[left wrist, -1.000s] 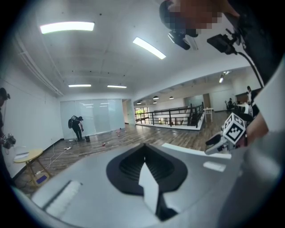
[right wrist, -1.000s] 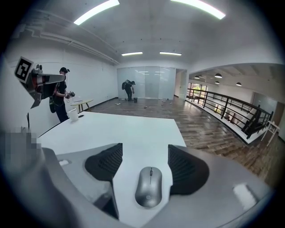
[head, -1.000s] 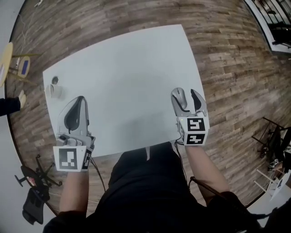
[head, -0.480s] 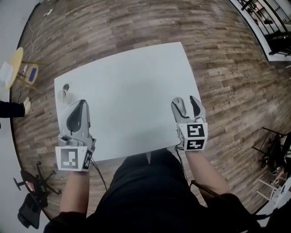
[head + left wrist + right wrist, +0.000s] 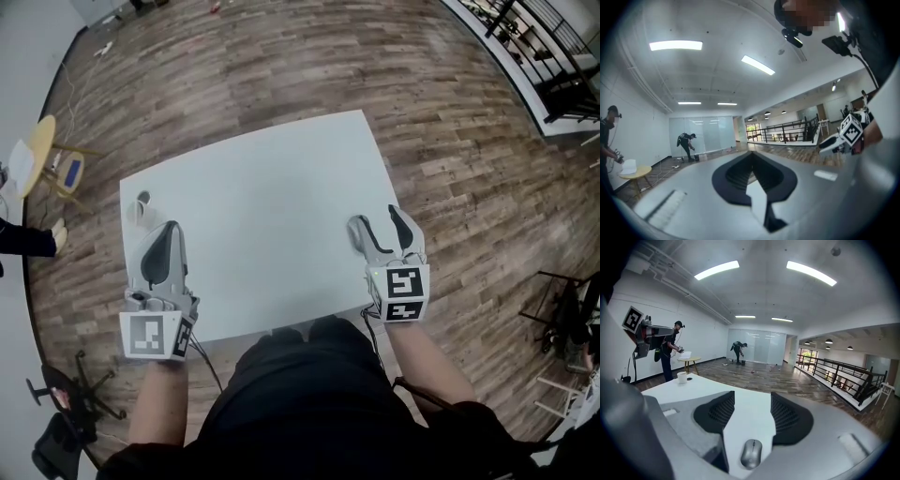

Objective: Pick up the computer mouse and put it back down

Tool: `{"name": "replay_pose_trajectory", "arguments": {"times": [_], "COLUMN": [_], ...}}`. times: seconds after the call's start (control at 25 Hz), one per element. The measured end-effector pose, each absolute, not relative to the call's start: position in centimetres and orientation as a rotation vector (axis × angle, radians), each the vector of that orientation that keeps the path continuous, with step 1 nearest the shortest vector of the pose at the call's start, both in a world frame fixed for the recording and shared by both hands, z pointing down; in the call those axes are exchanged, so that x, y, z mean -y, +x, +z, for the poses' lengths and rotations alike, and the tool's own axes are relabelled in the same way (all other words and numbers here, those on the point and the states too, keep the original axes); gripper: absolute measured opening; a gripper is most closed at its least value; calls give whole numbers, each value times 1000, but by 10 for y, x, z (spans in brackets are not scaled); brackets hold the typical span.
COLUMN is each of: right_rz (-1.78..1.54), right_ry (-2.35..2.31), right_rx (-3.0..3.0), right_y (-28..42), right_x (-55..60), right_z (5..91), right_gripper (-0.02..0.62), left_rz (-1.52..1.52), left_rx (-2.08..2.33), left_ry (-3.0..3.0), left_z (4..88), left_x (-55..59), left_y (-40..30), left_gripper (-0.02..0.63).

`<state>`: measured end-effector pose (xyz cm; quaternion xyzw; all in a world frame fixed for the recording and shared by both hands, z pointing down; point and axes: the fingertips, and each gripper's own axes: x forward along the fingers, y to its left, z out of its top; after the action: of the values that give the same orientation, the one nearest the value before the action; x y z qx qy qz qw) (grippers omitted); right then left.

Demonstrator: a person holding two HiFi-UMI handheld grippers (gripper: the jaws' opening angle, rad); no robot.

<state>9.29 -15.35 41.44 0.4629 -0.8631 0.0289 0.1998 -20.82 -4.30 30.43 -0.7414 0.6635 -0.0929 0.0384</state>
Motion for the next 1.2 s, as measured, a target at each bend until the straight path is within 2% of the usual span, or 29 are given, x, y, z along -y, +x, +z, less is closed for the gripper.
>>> {"name": "replay_pose_trajectory", "arguments": {"times": [0.8, 1.08, 1.2], "right_rz": [-120, -192, -192], "right_ry": [1380, 1405, 1403], "right_rx": [2511, 2555, 2571], "right_y": [101, 94, 92], "right_x": [144, 142, 142], "right_z": [346, 326, 323], "right_gripper": [52, 5, 3], "left_rz": [-145, -134, -131], "left_rx": [-2046, -2071, -2080], "left_ry": [-2210, -2168, -2158], "left_z": [286, 281, 280], "left_x": [29, 20, 17], "left_y": [-211, -226, -230], "left_gripper": [3, 3, 3]}}
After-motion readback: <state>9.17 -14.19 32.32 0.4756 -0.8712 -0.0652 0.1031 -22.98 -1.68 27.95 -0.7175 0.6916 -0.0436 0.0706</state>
